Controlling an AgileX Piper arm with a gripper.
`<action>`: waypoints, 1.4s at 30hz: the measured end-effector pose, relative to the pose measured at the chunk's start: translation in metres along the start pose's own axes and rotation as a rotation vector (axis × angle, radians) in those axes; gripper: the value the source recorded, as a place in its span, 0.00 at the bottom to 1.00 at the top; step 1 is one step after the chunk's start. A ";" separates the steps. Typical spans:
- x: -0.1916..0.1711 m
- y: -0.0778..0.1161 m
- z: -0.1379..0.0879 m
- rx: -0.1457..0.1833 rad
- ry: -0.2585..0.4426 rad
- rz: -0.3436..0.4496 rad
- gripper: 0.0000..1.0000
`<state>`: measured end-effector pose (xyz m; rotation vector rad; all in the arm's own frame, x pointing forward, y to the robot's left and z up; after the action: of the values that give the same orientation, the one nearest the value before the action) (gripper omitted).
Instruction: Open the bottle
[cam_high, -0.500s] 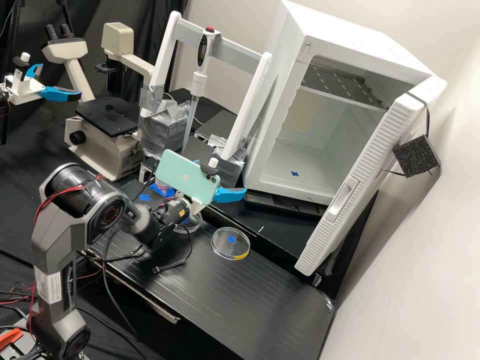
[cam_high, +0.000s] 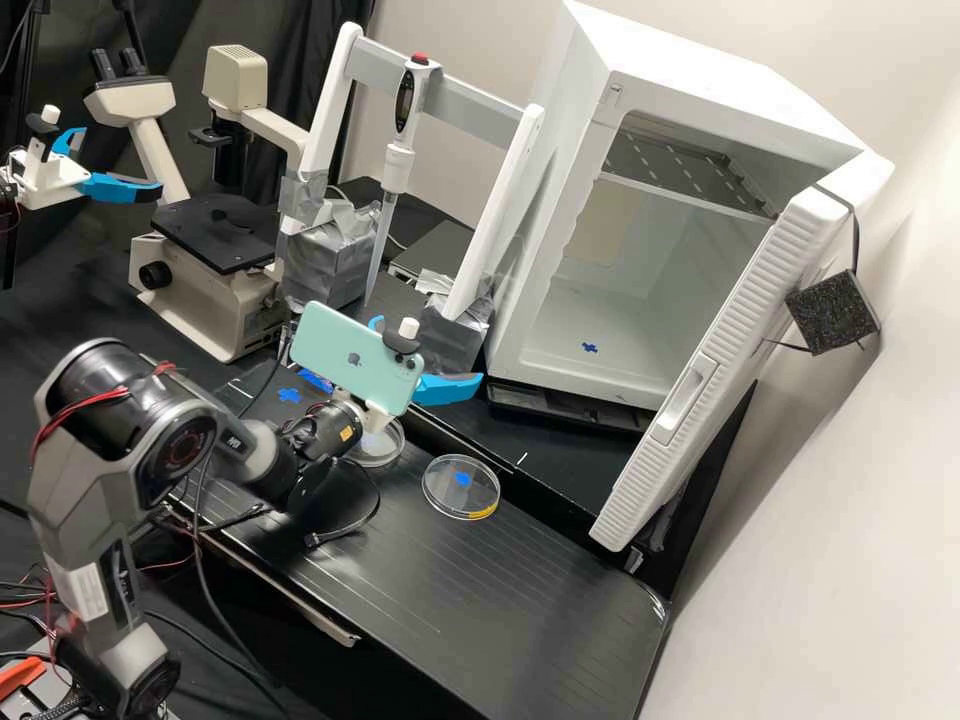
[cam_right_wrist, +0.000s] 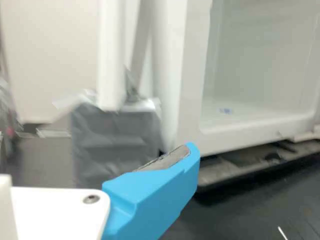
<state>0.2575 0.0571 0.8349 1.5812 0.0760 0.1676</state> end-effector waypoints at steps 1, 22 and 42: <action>-0.004 0.000 -0.005 0.000 0.025 0.005 1.00; -0.029 -0.060 -0.027 -0.059 0.113 -0.179 1.00; -0.023 -0.073 -0.020 -0.079 0.081 -0.218 0.00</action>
<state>0.2358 0.0750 0.7612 1.4763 0.3003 0.0624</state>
